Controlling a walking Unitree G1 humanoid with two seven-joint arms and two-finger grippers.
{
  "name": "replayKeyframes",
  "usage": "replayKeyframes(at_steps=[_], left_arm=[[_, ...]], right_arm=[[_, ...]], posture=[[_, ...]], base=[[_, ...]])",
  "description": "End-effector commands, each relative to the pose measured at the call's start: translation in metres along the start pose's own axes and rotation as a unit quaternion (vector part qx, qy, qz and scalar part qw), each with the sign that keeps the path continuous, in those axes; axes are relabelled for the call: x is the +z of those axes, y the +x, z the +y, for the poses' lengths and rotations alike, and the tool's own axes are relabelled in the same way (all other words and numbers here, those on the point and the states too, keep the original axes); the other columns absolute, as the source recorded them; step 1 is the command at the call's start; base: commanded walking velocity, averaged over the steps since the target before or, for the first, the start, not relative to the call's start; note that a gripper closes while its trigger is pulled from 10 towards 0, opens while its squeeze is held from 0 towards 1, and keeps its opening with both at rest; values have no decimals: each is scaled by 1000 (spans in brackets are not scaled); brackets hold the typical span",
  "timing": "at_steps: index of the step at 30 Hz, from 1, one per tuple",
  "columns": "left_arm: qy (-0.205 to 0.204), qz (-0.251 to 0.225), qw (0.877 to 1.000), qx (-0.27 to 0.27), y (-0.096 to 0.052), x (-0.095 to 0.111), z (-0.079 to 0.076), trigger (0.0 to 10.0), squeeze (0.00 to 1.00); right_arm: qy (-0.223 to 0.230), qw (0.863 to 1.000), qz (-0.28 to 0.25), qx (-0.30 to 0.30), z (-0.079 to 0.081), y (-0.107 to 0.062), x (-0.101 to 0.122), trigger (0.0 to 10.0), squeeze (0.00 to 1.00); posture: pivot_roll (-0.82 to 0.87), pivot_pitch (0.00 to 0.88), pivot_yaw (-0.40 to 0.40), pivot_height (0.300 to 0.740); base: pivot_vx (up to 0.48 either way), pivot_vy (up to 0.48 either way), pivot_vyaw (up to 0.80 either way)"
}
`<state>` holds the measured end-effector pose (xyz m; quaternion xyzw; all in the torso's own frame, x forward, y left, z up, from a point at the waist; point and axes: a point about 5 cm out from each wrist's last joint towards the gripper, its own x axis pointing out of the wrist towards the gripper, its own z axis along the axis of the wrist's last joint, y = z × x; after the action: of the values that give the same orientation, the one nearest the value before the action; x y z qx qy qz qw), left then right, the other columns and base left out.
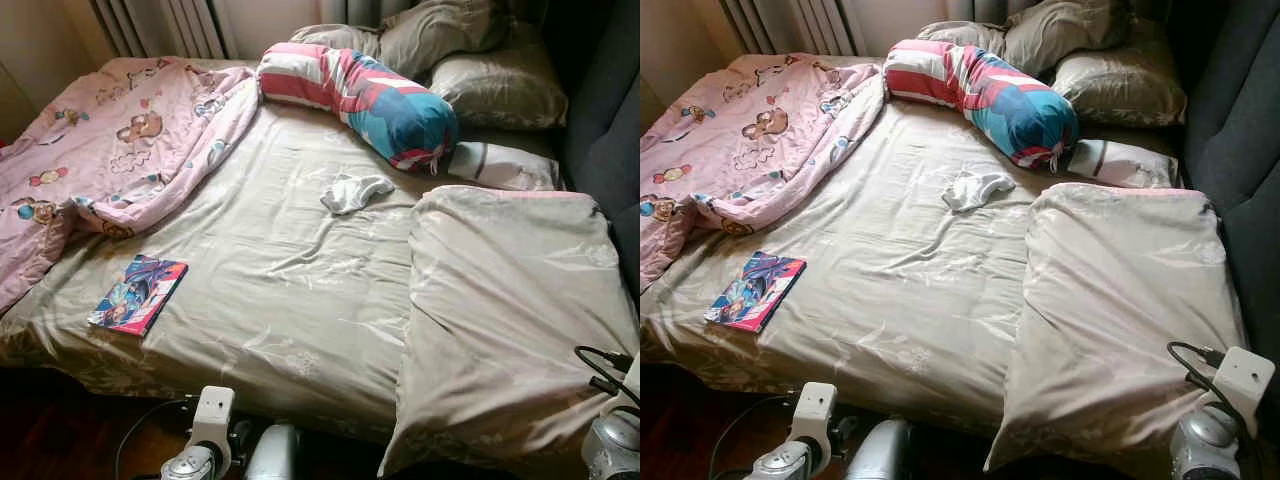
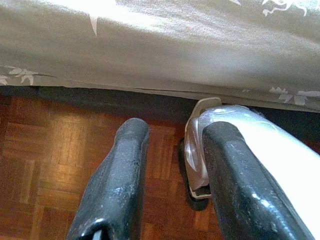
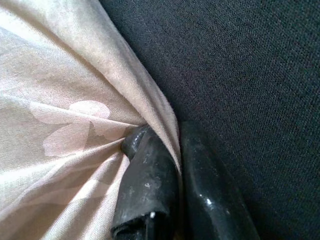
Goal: Clean up the room
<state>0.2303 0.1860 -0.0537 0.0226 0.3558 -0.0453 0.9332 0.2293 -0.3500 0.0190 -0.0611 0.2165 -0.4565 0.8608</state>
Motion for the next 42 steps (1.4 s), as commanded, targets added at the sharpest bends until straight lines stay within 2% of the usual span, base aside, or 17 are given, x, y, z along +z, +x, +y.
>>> replayKeyframes(at_steps=[1,2,3,4,12,14,15,16,17,18,19,21,25,29,32,38,42], left_arm=[[3,22,1000,3,-4,-12,3,10000,0],[3,23,1000,3,-4,-12,3,10000,0],[3,23,1000,3,-4,-12,3,10000,0],[3,23,1000,3,-4,-12,3,10000,0],[2,24,1000,0,-3,-12,1,10000,0],[2,24,1000,-1,-3,-12,1,10000,0],[1,24,1000,0,-3,-12,1,10000,0],[1,24,1000,0,-3,-12,1,10000,0],[1,24,1000,0,-3,-13,1,10000,0],[1,25,1000,0,-3,-13,2,10000,0],[1,25,1000,1,-3,-13,2,10000,0],[1,24,1000,2,-4,-13,3,10000,0],[1,23,1000,4,-4,-13,3,10000,0],[-2,20,1000,7,-3,-11,4,10000,0],[-8,16,1000,12,-3,-9,4,10000,0],[-9,15,1000,12,-2,-9,3,10000,0],[-22,15,999,21,-3,-8,6,10000,0]], right_arm=[[20,998,30,-49,-16,-1,-16,10000,0],[19,998,29,-51,-16,-1,-15,10000,698],[17,998,29,-52,-17,0,-14,10000,698],[21,998,22,-55,-18,1,-11,10000,1000],[31,997,-22,-61,-19,6,8,10000,1000],[47,998,-45,-13,-7,4,16,10000,1000],[63,996,-58,39,7,0,20,10000,1000],[63,996,-58,39,7,0,20,10000,1000],[86,990,-77,86,21,-5,26,10000,816],[94,987,-84,104,26,-7,28,10000,816],[95,981,-95,139,36,-11,31,10000,0],[112,965,-91,217,58,-23,29,10000,0],[119,955,-62,265,71,-32,18,10000,0],[102,936,-19,337,92,-53,-7,10000,0],[68,927,-11,368,100,-64,-17,10000,0],[42,913,-10,405,112,-75,-21,10000,0],[31,912,-3,408,115,-78,-22,10000,0]], posture=[[-40,104,70,635],[-40,104,70,635],[-40,104,70,635],[-41,104,70,635],[-46,101,68,635],[-48,100,67,635],[-48,100,67,635],[-48,100,67,635],[-46,99,67,635],[-48,100,67,635],[-49,100,66,635],[-49,100,66,635],[-51,96,61,635],[-49,90,55,635],[-48,89,50,654],[-53,87,46,689],[-55,79,40,714]], base=[[0,0,0],[0,0,0],[0,0,0],[0,0,0],[0,0,0],[0,0,0],[0,0,0],[0,0,0],[0,0,0],[0,0,0],[0,0,0],[0,0,0],[0,0,0],[0,0,0],[0,0,0],[0,0,0],[0,0,0]])
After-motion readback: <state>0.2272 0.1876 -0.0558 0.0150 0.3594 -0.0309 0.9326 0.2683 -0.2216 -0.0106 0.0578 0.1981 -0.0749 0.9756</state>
